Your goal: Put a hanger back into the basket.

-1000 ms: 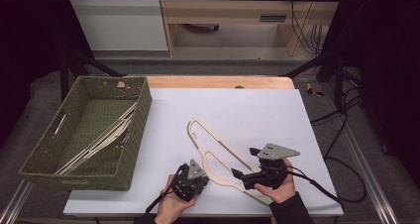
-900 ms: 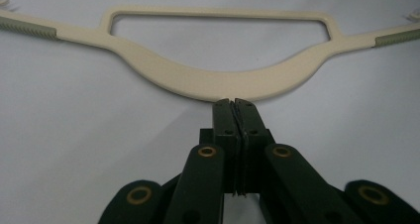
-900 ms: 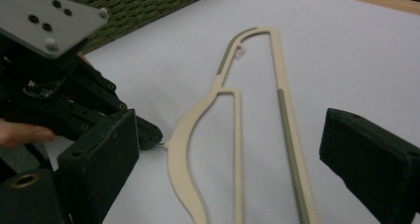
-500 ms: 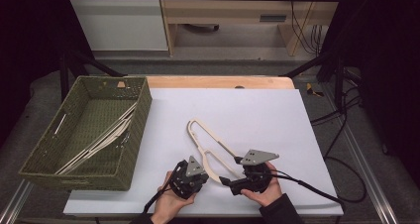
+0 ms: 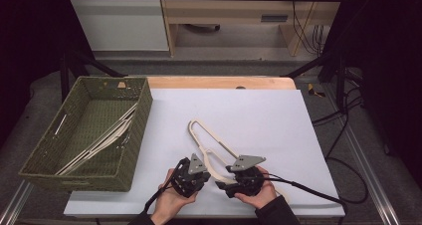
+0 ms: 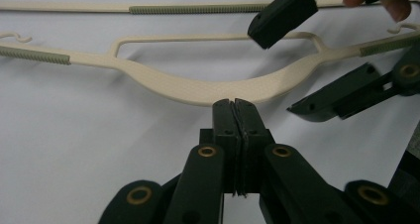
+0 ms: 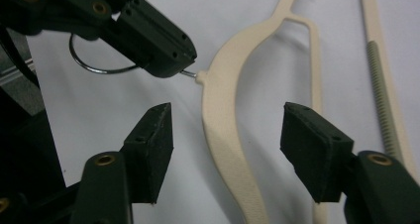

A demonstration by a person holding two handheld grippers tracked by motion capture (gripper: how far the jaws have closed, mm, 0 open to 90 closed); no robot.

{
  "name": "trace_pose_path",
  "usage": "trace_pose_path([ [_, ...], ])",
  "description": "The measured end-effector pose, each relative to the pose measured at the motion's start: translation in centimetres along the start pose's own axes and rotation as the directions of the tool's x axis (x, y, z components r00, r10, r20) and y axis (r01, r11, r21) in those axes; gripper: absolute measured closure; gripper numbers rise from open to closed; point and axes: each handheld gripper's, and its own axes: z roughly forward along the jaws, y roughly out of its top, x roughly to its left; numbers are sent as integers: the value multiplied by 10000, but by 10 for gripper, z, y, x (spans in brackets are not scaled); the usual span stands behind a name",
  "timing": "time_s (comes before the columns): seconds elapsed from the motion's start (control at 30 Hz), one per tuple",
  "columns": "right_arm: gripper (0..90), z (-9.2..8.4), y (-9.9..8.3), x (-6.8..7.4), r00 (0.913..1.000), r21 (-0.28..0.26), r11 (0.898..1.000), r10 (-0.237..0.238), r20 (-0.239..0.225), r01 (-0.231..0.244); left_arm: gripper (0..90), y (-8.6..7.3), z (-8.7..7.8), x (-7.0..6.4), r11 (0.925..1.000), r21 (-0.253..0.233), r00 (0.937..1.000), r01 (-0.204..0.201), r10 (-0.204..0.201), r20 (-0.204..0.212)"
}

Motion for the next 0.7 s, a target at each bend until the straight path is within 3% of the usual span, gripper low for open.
trace_pose_path([
  [0.37, 655, 16, -4, 1, 9993, 868, 9955, -363, -106, 370, 889, 0, 1, -1, 10000, 63, 10000, -66, 66, 29],
  [0.7, 704, 13, -3, -1, 9943, 876, 9907, -1019, -328, 1044, 887, 1, -2, -1, 10000, -20, 9998, -89, 89, 167],
])
